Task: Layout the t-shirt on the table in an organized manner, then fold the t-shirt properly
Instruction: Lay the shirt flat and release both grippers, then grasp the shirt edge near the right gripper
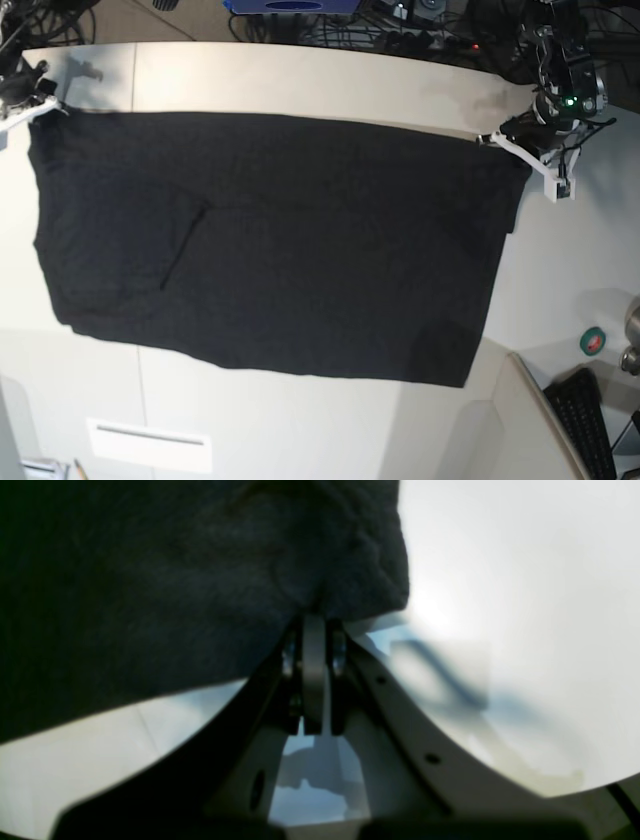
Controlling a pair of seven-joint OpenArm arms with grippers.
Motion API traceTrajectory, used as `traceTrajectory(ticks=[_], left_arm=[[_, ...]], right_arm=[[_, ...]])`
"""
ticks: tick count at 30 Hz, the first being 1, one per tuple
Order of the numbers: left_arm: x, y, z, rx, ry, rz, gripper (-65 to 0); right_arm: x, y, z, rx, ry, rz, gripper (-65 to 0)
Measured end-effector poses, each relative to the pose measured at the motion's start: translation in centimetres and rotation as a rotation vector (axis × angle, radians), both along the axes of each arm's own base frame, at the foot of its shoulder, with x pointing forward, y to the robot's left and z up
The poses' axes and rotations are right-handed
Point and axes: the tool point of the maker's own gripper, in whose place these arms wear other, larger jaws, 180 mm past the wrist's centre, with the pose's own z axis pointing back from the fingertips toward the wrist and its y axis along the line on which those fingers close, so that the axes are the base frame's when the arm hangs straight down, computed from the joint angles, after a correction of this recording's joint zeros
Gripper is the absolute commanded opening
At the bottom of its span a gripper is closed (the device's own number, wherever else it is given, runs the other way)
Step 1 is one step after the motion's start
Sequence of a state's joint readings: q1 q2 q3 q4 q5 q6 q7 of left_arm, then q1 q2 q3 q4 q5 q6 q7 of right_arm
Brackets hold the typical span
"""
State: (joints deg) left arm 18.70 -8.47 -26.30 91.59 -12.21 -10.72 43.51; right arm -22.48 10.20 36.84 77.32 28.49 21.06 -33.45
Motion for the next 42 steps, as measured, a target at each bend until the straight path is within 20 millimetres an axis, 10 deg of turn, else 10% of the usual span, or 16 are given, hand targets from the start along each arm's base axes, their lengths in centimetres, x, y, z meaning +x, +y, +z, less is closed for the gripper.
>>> traceTrajectory(ticks=[11, 15, 19, 24, 27, 34, 42], left_arm=[[-1.1, 2.3, 0.4, 0.025, 0.009, 0.062, -65.0], [-1.7, 2.4, 0.6, 0.034, 0.013, 0.059, -36.5], [-2.3, 5.0, 3.0, 0.080, -0.040, 0.132, -22.1], [-1.5, 8.5, 6.3, 0.142, -0.134, 0.232, -22.4], [0.6, 8.9, 7.8, 0.132, -0.209, 0.252, -22.9], [0.7, 6.9, 7.5, 0.083, -0.231, 0.282, -65.0], [0.3, 7.4, 7.5, 0.098, -0.223, 0.283, -65.0]], right_arm=[[-1.8, 0.1, -0.1, -0.005, 0.034, 0.008, -58.4], [-1.7, -0.1, 1.3, -0.043, 0.014, 0.038, -36.3], [-1.0, 0.2, 4.1, -0.091, -0.049, 0.064, -35.9], [3.2, -1.1, 7.8, -0.158, -0.173, 0.066, -35.0], [9.6, -2.0, 9.4, -0.156, -0.291, 0.087, -34.8], [21.5, -2.5, 4.5, -0.014, -0.235, 0.091, -34.8], [24.1, -4.5, 0.9, -0.104, -0.211, 0.063, -34.8]])
